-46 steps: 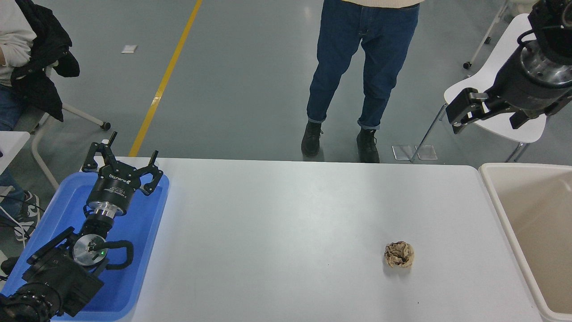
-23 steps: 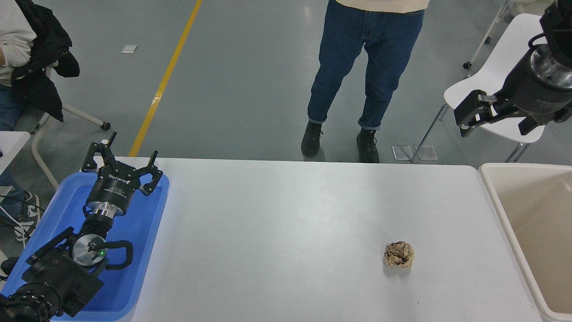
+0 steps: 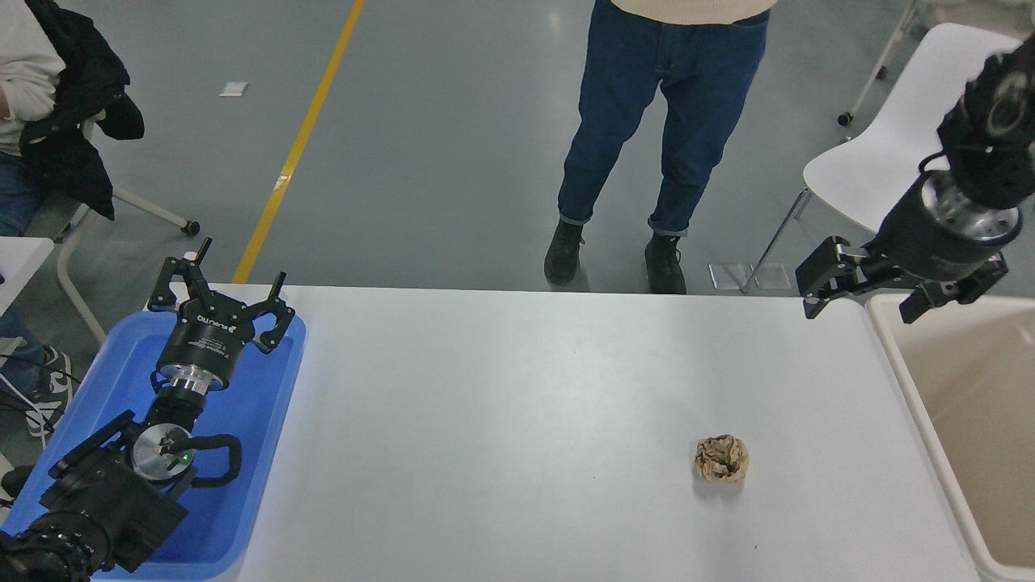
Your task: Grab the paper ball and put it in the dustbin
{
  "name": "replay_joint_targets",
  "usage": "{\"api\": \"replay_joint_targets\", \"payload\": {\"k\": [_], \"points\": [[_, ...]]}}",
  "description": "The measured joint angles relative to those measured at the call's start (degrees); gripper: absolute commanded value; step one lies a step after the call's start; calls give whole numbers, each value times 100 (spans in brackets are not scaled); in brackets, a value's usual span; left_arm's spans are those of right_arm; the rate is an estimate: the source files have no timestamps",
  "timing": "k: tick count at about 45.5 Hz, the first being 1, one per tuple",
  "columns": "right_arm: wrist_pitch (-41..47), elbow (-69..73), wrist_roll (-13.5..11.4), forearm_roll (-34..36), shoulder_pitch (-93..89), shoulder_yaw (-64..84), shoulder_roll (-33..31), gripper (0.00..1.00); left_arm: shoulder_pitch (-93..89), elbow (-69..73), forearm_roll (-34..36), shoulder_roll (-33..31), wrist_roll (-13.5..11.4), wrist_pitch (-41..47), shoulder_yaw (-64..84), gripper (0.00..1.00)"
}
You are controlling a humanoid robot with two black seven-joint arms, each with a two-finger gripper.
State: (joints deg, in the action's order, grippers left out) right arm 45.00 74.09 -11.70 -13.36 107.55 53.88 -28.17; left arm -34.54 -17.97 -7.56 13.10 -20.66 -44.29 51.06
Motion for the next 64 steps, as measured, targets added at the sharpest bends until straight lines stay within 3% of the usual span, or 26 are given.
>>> {"api": "replay_joint_targets", "payload": {"k": [9, 27, 34, 64], "points": [[-243, -10, 0, -84, -667, -318, 164, 100, -1, 1, 0, 0, 0, 0, 0, 100], [-2330, -126, 1, -803, -1790, -509, 548, 100, -1, 3, -1, 3, -4, 4, 0, 100], [-2741, -410, 5, -1061, -2245, -543, 730, 100, 0, 3, 0, 3, -8, 4, 0, 100], [-3133, -1572, 9, -1270, -3529, -1086, 1211, 100, -3, 2, 0, 1, -8, 4, 0, 100]]}}
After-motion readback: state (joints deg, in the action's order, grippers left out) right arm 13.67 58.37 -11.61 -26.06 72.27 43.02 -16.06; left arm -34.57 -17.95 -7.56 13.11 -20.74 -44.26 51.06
